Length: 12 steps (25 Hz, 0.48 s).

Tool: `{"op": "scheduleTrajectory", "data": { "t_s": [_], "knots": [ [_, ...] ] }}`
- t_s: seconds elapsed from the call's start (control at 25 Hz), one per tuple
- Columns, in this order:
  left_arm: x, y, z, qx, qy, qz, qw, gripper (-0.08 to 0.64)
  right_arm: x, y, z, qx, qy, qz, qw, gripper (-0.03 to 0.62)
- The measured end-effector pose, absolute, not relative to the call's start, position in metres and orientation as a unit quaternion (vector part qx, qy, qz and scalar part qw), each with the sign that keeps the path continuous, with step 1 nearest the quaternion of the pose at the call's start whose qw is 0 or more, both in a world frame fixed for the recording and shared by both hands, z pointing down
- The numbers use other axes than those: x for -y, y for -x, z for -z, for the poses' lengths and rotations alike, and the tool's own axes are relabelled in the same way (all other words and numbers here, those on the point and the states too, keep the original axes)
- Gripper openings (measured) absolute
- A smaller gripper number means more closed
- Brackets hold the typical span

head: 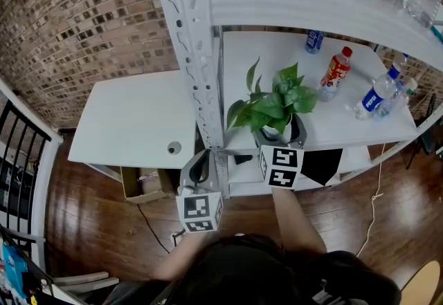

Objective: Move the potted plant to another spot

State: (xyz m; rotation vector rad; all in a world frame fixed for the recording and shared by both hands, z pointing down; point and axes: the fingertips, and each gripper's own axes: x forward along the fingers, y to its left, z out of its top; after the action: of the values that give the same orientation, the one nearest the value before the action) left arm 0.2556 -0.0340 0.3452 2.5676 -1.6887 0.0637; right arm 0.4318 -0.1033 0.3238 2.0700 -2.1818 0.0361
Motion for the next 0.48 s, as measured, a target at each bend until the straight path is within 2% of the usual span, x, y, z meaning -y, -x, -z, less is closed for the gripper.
{"op": "scheduleTrajectory", "data": {
  "t_s": [0.04, 0.48],
  "knots": [
    [0.034, -0.255, -0.346, 0.550, -0.834, -0.020, 0.035, 0.017, 0.103, -0.433, -0.324, 0.723, -0.688, -0.010, 0.066, 0.462],
    [0.028, -0.253, -0.344, 0.554, -0.832, -0.020, 0.032, 0.017, 0.088, -0.426, -0.316, 0.733, -0.678, -0.002, 0.047, 0.454]
  ]
}}
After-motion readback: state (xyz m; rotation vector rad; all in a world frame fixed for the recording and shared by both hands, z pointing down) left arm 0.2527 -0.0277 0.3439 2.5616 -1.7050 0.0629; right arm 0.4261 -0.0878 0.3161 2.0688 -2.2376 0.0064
